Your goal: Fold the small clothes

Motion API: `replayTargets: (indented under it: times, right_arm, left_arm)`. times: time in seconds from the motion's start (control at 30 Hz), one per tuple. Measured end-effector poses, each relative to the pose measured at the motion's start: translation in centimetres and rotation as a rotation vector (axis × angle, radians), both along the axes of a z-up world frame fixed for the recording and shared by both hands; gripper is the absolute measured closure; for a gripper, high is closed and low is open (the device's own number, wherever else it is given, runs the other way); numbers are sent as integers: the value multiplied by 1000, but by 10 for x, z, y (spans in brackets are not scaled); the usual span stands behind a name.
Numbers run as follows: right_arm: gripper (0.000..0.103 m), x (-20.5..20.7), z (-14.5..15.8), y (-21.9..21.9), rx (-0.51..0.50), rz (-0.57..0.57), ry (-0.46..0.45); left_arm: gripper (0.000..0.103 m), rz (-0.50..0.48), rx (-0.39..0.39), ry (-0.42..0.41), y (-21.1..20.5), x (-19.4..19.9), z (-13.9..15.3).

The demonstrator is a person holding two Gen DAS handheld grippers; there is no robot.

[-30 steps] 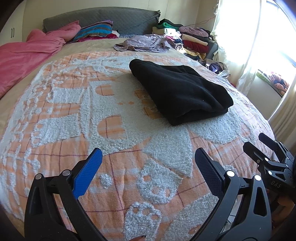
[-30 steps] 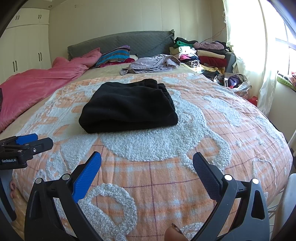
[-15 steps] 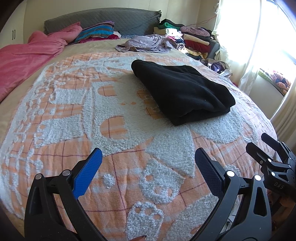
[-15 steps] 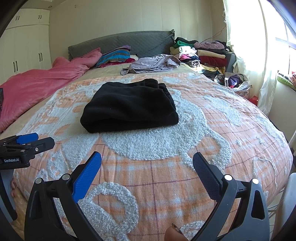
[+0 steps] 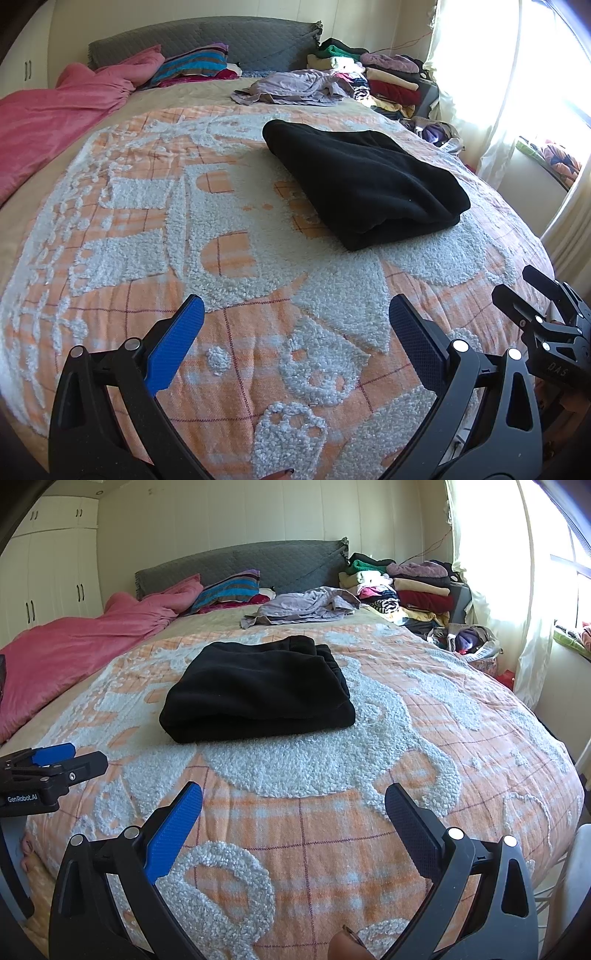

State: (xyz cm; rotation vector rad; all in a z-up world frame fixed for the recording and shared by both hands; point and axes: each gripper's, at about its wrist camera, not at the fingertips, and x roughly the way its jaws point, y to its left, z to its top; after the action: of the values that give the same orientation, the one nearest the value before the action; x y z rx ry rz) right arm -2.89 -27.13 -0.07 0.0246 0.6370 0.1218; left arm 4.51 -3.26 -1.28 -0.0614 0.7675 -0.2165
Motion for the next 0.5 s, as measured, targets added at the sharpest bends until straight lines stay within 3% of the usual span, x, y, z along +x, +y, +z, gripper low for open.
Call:
replayTargets:
  times: [0.5]
  right_arm:
    - [5, 2, 0, -1, 0, -5, 8]
  left_arm:
    - [9, -3, 0, 3, 0, 0, 0]
